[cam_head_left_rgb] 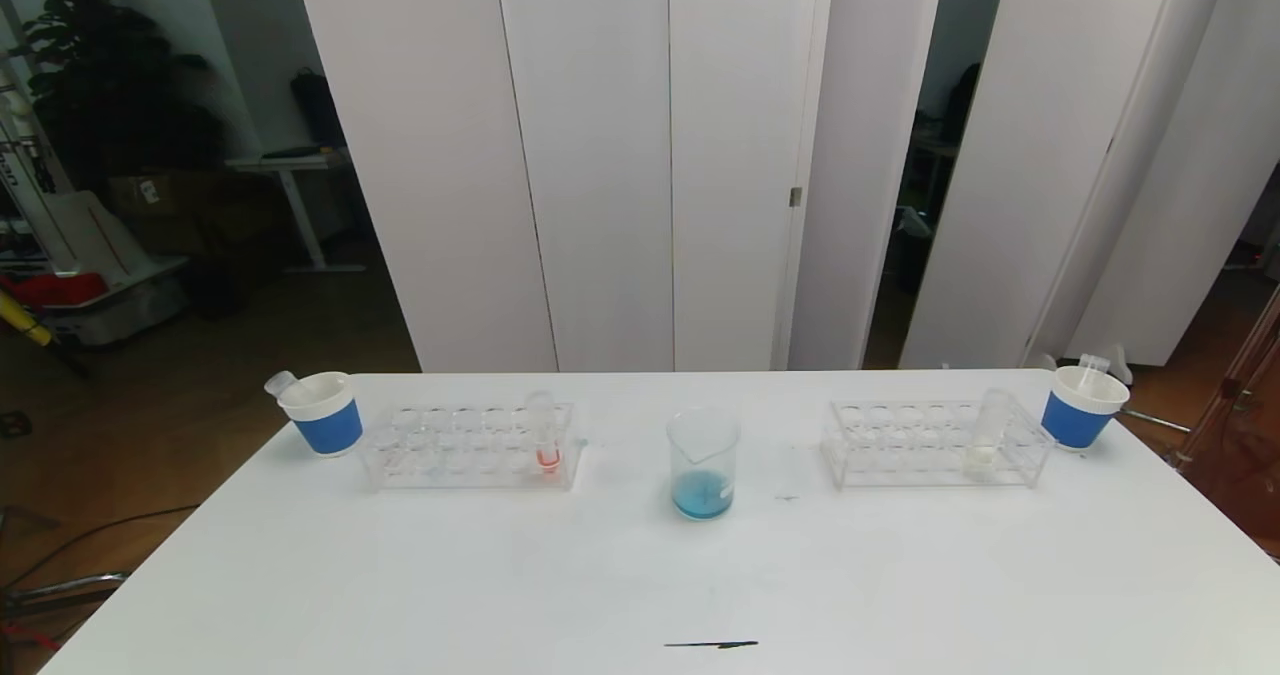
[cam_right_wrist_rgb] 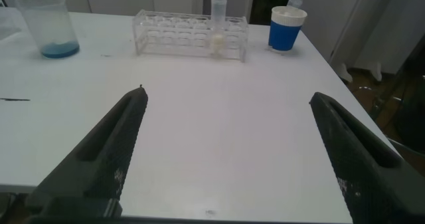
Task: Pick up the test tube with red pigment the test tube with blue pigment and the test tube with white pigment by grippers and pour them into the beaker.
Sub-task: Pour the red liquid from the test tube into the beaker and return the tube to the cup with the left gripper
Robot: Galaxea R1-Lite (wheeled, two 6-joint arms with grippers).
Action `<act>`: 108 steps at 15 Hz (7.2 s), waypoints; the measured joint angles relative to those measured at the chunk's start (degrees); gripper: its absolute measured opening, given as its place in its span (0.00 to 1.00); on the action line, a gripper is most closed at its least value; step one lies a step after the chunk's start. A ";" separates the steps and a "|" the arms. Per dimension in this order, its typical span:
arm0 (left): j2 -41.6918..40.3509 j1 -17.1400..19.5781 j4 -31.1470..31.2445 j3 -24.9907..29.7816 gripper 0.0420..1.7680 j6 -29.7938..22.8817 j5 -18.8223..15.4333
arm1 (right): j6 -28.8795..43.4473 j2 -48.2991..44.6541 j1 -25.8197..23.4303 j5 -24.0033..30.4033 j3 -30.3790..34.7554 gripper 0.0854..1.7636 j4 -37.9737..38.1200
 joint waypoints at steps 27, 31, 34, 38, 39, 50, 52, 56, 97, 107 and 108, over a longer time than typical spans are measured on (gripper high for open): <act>79.25 -13.57 -37.45 -25.04 0.99 -10.83 4.79 | 0.00 0.00 0.00 -0.02 0.00 0.99 0.02; 82.47 -18.01 -43.56 -17.76 0.99 -15.01 6.78 | 0.00 0.00 0.00 -0.02 0.00 0.99 0.02; 85.64 -20.19 -54.14 -12.63 0.99 -15.31 9.23 | 0.00 0.00 0.00 0.00 0.00 0.99 0.02; 93.64 -24.41 -67.38 -8.55 0.99 -15.34 16.75 | 0.00 0.00 0.00 0.00 0.00 0.99 0.00; 95.89 -25.56 -71.31 -7.91 0.99 -15.34 18.80 | 0.00 0.00 0.00 0.00 0.00 0.99 0.00; 111.14 -27.78 -79.59 -12.21 0.99 -15.42 26.67 | 0.02 0.00 0.00 -0.02 0.00 0.99 0.00; 112.59 -27.62 -79.64 -14.58 0.99 -15.04 27.64 | 0.00 0.00 0.00 0.00 0.00 0.99 -0.02; 116.07 -27.12 -79.42 -20.02 0.99 -14.60 27.92 | 0.00 0.00 0.00 -0.02 0.00 0.99 0.00; 130.10 -22.47 -84.80 -32.95 0.32 -8.95 29.55 | 0.00 0.00 0.00 -0.02 0.00 0.99 0.00; 125.31 -24.54 -84.88 -34.43 0.32 -3.01 28.57 | 0.00 0.00 0.00 0.00 0.00 0.99 0.00; 124.37 -24.61 -84.80 -34.57 0.32 -2.67 27.48 | 0.00 0.00 0.00 -0.02 0.00 0.99 0.00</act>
